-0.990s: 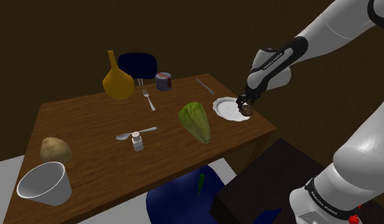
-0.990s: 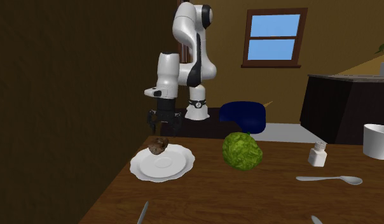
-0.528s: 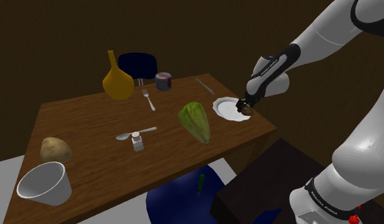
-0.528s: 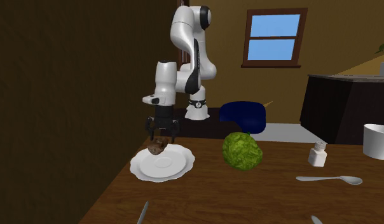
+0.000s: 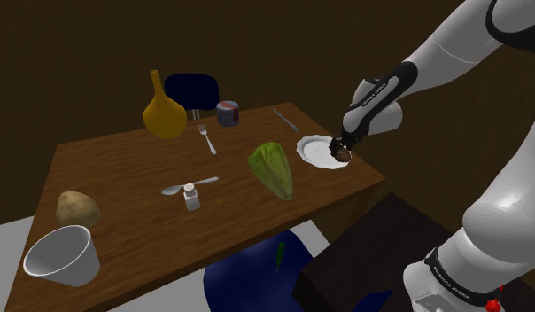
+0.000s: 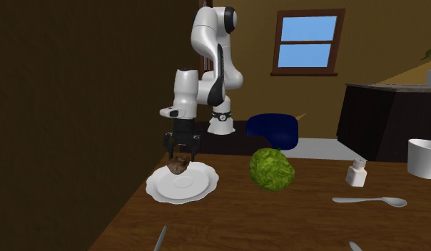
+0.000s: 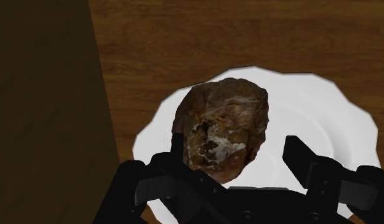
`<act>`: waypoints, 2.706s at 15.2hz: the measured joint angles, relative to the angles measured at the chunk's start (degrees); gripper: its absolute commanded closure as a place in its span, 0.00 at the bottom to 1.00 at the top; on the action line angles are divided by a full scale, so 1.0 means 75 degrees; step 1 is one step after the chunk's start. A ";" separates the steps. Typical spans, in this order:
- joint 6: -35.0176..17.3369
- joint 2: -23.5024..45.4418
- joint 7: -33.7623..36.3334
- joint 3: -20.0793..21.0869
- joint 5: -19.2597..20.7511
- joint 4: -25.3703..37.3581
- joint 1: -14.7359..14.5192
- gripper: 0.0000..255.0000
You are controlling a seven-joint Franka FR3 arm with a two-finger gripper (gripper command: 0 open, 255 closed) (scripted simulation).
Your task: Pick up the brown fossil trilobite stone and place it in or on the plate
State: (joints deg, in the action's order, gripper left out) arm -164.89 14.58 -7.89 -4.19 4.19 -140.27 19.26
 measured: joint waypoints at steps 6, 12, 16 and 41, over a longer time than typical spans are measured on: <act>-0.0011 -0.0040 0.0020 -0.0019 0.0005 0.0036 -0.0003 1.00; 0.0179 -0.0226 -0.0002 -0.0003 -0.0001 0.0000 -0.0016 1.00; 0.0596 -0.0608 -0.0017 0.0020 -0.0002 -0.0070 -0.0044 1.00; -0.0398 0.0021 0.0487 0.0187 -0.0931 -0.0579 0.0099 1.00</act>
State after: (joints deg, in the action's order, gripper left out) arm -167.87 14.74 -4.24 -2.78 -2.79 -144.61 20.00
